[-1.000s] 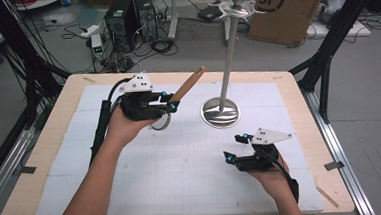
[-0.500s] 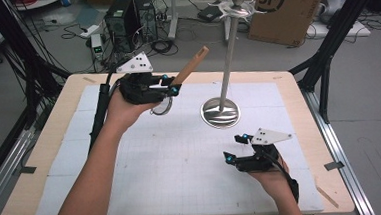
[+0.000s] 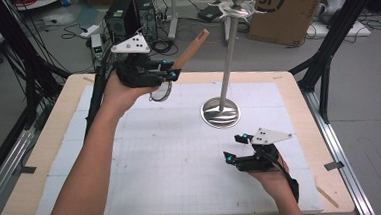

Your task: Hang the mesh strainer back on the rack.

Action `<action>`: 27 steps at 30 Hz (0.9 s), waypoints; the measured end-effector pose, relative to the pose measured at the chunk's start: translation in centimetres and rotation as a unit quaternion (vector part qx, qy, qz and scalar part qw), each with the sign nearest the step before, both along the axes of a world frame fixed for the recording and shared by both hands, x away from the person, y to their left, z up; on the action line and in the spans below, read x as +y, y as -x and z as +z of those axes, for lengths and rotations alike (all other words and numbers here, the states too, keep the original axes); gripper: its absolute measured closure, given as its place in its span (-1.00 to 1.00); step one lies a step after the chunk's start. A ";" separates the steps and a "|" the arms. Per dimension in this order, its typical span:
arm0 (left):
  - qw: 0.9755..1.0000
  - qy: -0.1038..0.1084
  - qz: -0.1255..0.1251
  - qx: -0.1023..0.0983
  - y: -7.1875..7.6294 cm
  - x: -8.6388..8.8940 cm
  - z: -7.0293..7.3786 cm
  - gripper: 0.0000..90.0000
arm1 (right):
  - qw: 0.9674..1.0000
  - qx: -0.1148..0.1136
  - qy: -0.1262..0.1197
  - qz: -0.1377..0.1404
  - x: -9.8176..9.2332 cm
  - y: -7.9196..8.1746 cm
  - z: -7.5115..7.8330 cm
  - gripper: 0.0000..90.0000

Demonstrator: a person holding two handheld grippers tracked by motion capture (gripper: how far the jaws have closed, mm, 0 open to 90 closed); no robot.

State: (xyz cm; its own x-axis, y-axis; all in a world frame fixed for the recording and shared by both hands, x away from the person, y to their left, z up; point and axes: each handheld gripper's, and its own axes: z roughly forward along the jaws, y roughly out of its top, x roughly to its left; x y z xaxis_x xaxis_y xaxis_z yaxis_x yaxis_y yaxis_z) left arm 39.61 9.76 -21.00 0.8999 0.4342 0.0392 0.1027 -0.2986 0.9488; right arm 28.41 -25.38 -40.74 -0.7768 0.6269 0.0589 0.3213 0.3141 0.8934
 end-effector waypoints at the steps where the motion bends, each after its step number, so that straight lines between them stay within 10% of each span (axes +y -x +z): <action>1: 1.000 -0.002 0.001 -0.001 -0.1 -0.2 0.2 0.54 | 1.000 -0.001 0.001 0.001 0.0 0.0 0.0 -0.42; 27: 1.000 -0.007 0.004 -0.008 -2.0 -2.2 2.9 0.54 | 1.000 -0.001 -0.007 0.001 -0.3 0.2 0.2 -0.42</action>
State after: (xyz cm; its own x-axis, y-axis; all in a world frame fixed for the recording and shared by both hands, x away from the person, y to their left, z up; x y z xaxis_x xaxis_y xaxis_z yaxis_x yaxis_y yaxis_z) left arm 41.57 7.60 -18.10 0.8959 0.4403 0.0591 0.0907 -0.3115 0.9459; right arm 28.17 -25.73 -40.53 -0.7782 0.6245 0.0668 0.3191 0.3016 0.8984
